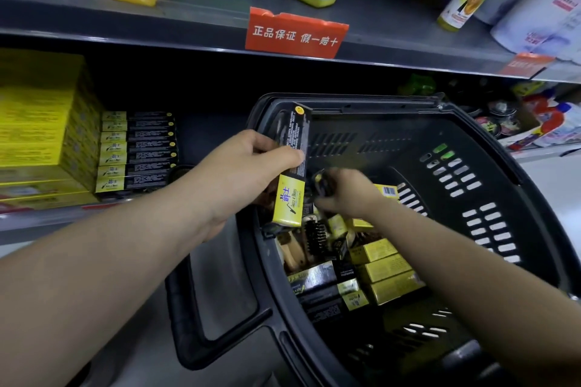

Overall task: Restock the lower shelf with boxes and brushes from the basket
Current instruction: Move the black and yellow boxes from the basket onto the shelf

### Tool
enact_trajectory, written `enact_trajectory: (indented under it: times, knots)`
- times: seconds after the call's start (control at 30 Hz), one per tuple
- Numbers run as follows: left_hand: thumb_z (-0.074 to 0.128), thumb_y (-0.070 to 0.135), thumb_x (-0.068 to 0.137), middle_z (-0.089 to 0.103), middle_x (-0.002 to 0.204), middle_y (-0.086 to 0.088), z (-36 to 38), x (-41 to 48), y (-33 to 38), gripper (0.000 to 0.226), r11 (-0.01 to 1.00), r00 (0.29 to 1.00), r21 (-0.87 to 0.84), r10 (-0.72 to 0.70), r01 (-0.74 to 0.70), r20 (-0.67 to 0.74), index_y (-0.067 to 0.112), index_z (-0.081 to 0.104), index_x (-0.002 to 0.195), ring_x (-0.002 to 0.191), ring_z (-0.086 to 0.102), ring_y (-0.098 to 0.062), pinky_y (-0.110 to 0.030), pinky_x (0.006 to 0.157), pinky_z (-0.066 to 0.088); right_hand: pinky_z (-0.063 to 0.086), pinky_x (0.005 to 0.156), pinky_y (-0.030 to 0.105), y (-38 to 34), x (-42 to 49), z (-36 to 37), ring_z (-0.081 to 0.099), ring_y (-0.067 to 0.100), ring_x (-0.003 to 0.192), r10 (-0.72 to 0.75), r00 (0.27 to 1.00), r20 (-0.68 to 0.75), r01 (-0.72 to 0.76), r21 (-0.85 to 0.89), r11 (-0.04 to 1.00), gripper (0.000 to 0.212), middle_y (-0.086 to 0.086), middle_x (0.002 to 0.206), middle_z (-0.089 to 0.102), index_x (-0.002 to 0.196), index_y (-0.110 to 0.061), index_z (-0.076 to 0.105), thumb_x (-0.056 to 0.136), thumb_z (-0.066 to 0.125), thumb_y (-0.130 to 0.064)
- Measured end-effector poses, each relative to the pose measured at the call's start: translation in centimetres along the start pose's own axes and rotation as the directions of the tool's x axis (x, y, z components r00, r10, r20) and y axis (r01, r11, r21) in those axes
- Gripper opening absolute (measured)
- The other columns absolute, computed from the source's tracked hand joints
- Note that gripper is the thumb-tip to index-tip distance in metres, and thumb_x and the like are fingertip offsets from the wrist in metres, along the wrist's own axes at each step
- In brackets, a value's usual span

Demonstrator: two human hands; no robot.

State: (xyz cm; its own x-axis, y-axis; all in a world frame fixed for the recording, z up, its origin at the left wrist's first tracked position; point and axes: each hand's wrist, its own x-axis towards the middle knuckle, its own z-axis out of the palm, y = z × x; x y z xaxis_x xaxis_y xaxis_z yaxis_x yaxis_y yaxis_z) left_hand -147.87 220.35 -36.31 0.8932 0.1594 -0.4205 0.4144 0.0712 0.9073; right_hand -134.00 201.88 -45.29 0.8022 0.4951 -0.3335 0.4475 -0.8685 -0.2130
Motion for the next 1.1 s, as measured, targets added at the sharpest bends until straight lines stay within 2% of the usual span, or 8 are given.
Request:
enact_trajectory:
  times: [0.07,0.17,0.3,0.47,0.53,0.67,0.83,1.1]
  knots:
    - [0.063,0.055,0.06,0.071,0.103,0.001,-0.1,-0.1,0.0,0.052,0.999,0.999,0.036,0.023,-0.022,-0.046,0.027,0.053,0.102,0.097,0.067,-0.021,-0.048,0.088,0.052,0.054,0.066,0.027,-1.8,-1.7,-3.0,0.066,0.014,0.073,0.02,0.999,0.024,-0.03,0.494,0.869,0.013,-0.002,0.078,0.069,0.084,-0.017,0.064,0.077,0.071,-0.025]
    - [0.058,0.052,0.061,0.07,0.103,-0.004,-0.5,0.0,0.2,0.053,0.997,0.993,0.026,0.078,-0.076,-0.085,0.026,0.047,0.106,0.097,0.066,-0.024,-0.051,0.091,0.05,0.051,0.065,0.027,-4.7,-4.0,-6.3,0.063,0.011,0.063,-0.001,1.0,0.008,-0.006,0.819,0.573,0.009,0.0,0.071,0.068,0.075,-0.017,0.066,0.08,0.069,-0.023]
    - [0.063,0.059,0.071,0.066,0.087,0.005,-0.6,-0.1,0.1,0.061,0.997,0.996,-0.005,0.074,-0.074,-0.04,0.024,0.049,0.119,0.082,0.064,-0.012,-0.039,0.085,0.051,0.053,0.07,0.03,-8.1,-5.5,-6.8,0.063,0.021,0.075,-0.022,0.999,-0.033,0.039,0.898,0.437,0.05,0.023,0.092,0.069,0.097,0.013,0.057,0.085,0.063,-0.036]
    - [0.079,0.049,0.056,0.064,0.1,0.011,-0.8,-0.4,0.0,0.067,0.997,0.994,0.038,0.073,-0.071,-0.076,0.026,0.049,0.112,0.095,0.061,-0.006,-0.027,0.078,0.047,0.053,0.063,0.022,-8.3,-4.6,-6.8,0.064,0.009,0.071,-0.114,0.992,-0.048,0.09,0.916,0.391,0.038,0.001,0.076,0.065,0.076,-0.013,0.059,0.095,0.045,-0.043]
    - [0.08,0.038,0.061,0.064,0.1,0.011,-1.1,-0.2,-0.1,0.06,0.998,0.99,0.021,0.063,-0.061,-0.124,0.026,0.051,0.112,0.095,0.059,-0.006,-0.024,0.074,0.044,0.053,0.067,0.024,-6.4,-2.6,-6.2,0.064,0.009,0.071,-0.069,0.996,-0.061,0.089,0.834,0.544,0.036,-0.004,0.074,0.065,0.073,-0.019,0.061,0.097,0.042,-0.04]
    - [0.082,0.032,0.06,0.065,0.107,0.008,-1.6,0.0,-0.2,0.071,0.998,0.989,-0.007,0.059,-0.061,-0.138,0.023,0.049,0.123,0.099,0.061,-0.01,-0.028,0.085,0.046,0.047,0.083,0.03,-0.8,2.1,-1.1,0.059,0.023,0.101,0.023,0.998,0.062,-0.031,0.116,0.993,0.021,0.007,0.111,0.062,0.114,-0.014,0.057,0.094,0.051,-0.016]
    - [0.082,0.029,0.06,0.066,0.105,0.008,-1.8,0.1,-0.2,0.071,0.997,0.991,-0.039,0.055,-0.06,-0.119,0.023,0.05,0.123,0.098,0.062,-0.008,-0.023,0.083,0.045,0.039,0.096,0.038,2.1,4.2,6.4,0.04,0.033,0.124,0.107,0.993,0.048,-0.095,-0.197,0.976,0.059,0.014,0.141,0.036,0.141,-0.008,0.025,0.086,0.044,0.002]
    - [0.083,0.031,0.041,0.069,0.103,0.005,-1.9,-0.5,0.2,0.085,0.996,0.997,-0.085,0.0,-0.006,-0.077,0.02,0.054,0.12,0.096,0.064,-0.011,-0.023,0.08,0.045,0.045,0.078,0.034,1.4,4.1,4.8,0.054,0.03,0.103,-0.011,0.994,-0.11,-0.031,-0.372,0.928,0.033,0.007,0.115,0.053,0.115,-0.015,0.057,0.083,0.062,-0.026]
